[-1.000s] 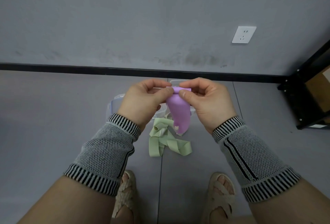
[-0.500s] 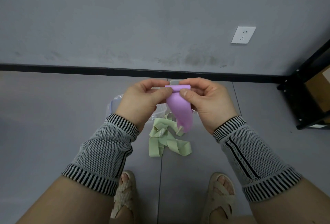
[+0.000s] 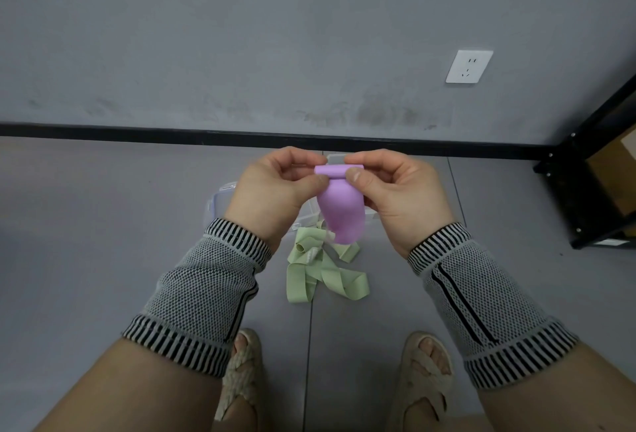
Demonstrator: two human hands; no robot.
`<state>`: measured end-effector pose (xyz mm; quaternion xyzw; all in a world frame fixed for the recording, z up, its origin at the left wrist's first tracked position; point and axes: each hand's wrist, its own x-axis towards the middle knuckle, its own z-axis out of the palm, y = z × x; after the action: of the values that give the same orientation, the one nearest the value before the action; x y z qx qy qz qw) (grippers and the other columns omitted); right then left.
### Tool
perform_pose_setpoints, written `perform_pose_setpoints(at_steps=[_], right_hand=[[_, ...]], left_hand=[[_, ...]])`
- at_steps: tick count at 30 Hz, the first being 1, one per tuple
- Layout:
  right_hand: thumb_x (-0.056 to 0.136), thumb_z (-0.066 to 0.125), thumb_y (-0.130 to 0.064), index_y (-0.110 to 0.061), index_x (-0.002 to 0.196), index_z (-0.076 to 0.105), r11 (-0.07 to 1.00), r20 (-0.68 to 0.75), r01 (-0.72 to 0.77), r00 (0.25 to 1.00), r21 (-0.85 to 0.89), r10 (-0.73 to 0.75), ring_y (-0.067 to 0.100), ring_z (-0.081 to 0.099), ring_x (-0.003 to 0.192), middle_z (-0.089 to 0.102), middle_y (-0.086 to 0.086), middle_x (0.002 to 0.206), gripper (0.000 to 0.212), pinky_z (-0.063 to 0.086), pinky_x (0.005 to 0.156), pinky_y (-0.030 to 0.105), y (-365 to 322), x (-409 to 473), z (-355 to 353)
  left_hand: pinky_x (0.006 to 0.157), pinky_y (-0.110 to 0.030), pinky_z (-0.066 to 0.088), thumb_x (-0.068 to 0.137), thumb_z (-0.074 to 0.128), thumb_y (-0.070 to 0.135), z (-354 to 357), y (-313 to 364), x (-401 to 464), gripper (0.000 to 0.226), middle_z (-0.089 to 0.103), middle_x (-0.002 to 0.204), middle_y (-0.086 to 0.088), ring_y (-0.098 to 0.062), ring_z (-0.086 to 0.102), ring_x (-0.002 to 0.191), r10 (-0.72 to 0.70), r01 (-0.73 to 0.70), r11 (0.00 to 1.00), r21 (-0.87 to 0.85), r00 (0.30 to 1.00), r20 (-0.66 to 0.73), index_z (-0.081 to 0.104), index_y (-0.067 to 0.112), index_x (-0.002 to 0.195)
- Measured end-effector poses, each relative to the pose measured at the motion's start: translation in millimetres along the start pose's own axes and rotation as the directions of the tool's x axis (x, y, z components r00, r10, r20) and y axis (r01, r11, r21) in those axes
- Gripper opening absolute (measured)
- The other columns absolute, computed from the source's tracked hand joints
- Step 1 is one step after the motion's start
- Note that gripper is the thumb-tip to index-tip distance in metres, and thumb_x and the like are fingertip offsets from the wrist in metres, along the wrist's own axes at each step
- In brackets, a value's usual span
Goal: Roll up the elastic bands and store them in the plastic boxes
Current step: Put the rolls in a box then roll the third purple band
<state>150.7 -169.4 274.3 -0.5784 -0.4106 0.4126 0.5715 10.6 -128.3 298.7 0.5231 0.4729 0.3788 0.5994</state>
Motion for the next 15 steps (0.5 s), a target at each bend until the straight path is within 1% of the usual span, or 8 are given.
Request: perform_pose_setpoints(at_steps=[2,4,7,10,13,15], right_hand=[[0.084,0.066,-0.002,-0.020,0.085,0.070,1.000,-0.002,0.003,1.000,-0.005,-0.003,0.022,0.069,0.083,0.073,0.011,0.089,0.018,0.058,0.080,0.040,-1.0,-0.3,-0.9],[0.084,0.066,-0.001,-0.019,0.086,0.069,1.000,0.006,0.002,1.000,-0.002,-0.002,0.022,0.070,0.084,0.072,0.012,0.089,0.018,0.058,0.079,0.039,-1.4,-0.4,-1.6],[0.084,0.067,-0.002,-0.020,0.087,0.070,1.000,0.035,-0.013,0.999,0.006,0.012,0.020,0.069,0.084,0.072,0.012,0.090,0.019,0.058,0.079,0.037,-0.3,-0.2,-1.5],[0.085,0.066,-0.004,-0.016,0.090,0.070,0.998,0.073,-0.055,0.996,0.035,0.053,0.019,0.071,0.081,0.073,0.010,0.087,0.014,0.058,0.075,0.036,-0.3,-0.9,-0.5],[0.083,0.069,-0.005,-0.021,0.083,0.070,0.999,0.051,-0.034,0.998,0.002,0.034,0.019,0.071,0.078,0.074,0.006,0.082,0.016,0.058,0.072,0.036,-0.7,-0.9,-0.6],[0.081,0.071,-0.005,-0.024,0.080,0.069,1.000,0.046,-0.008,0.999,-0.016,0.009,0.019,0.071,0.080,0.073,0.004,0.082,0.019,0.056,0.068,0.032,-0.5,-1.4,-0.2]], left_hand=[[0.047,-0.007,0.039,0.083,0.064,0.000,0.2,0.1,-0.5,0.015,0.068,0.078,-0.004,0.003,0.059,0.052,-0.024,0.024,1.000,0.021,1.000,0.007,0.064,0.013,0.089],[0.046,-0.006,0.039,0.084,0.064,0.005,-0.1,0.0,-0.9,0.008,0.067,0.076,-0.003,0.004,0.060,0.055,-0.027,0.025,0.998,0.052,0.999,0.023,0.064,0.012,0.089],[0.046,-0.006,0.038,0.085,0.062,0.003,-2.4,-0.6,-0.2,0.008,0.065,0.073,-0.003,0.004,0.058,0.051,-0.010,0.008,0.997,0.076,1.000,0.027,0.063,0.011,0.088],[0.047,-0.006,0.038,0.085,0.062,0.001,-4.0,-1.9,0.1,0.012,0.067,0.075,-0.004,0.005,0.057,0.052,0.000,-0.003,0.995,0.100,0.999,0.032,0.063,0.011,0.089],[0.047,-0.006,0.038,0.084,0.063,0.001,-1.9,-1.8,-0.3,0.013,0.068,0.078,-0.005,0.005,0.058,0.052,-0.007,0.004,0.997,0.076,0.999,0.037,0.063,0.012,0.091],[0.048,-0.005,0.039,0.084,0.065,0.005,-1.0,-1.6,0.3,0.010,0.067,0.077,-0.004,0.006,0.058,0.053,-0.015,0.013,0.997,0.072,1.000,0.022,0.064,0.013,0.091]])
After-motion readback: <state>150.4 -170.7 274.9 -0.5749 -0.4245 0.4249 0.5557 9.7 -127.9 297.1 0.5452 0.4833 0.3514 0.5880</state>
